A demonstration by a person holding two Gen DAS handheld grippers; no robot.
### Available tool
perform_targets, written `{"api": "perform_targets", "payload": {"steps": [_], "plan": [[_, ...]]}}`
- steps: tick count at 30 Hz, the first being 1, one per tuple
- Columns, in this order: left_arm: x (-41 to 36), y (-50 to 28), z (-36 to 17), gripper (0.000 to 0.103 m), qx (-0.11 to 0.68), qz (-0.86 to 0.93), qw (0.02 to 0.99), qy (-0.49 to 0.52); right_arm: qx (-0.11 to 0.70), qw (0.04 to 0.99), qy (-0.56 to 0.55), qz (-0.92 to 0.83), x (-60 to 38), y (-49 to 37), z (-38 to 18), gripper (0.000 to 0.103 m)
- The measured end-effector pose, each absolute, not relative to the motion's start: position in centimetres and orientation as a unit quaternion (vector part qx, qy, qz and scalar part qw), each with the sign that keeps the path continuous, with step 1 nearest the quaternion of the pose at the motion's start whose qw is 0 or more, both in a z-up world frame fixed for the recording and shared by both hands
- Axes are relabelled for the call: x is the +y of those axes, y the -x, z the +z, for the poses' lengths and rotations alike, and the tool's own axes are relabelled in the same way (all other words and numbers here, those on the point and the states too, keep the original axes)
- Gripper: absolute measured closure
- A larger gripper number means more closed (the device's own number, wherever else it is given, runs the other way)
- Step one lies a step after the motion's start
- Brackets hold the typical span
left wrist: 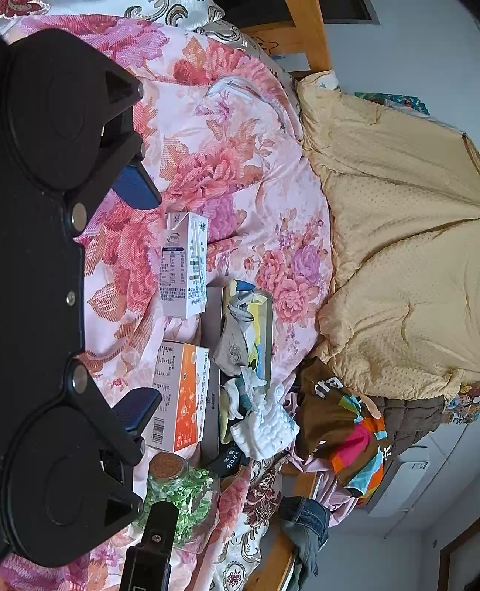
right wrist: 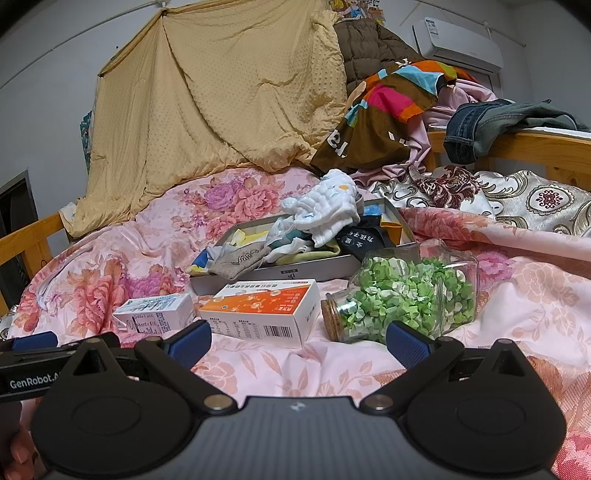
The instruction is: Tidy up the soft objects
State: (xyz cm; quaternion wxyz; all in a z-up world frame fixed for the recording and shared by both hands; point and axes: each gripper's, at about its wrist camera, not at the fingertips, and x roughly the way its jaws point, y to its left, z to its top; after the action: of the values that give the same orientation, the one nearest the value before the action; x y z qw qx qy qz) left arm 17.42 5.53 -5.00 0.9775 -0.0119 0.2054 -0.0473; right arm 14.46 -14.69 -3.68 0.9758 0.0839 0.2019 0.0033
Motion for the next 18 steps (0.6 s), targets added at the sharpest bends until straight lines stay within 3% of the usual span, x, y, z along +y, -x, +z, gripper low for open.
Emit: {"api": "perform_targets", "payload": {"steps": [18], "plan": [[5.47, -17.4, -5.05, 0.001, 0.204, -0.045, 0.978, 0.007, 0.203, 0.976, -0.084, 0.004, -14.68, -14.52, -3.64, 0.0]]}}
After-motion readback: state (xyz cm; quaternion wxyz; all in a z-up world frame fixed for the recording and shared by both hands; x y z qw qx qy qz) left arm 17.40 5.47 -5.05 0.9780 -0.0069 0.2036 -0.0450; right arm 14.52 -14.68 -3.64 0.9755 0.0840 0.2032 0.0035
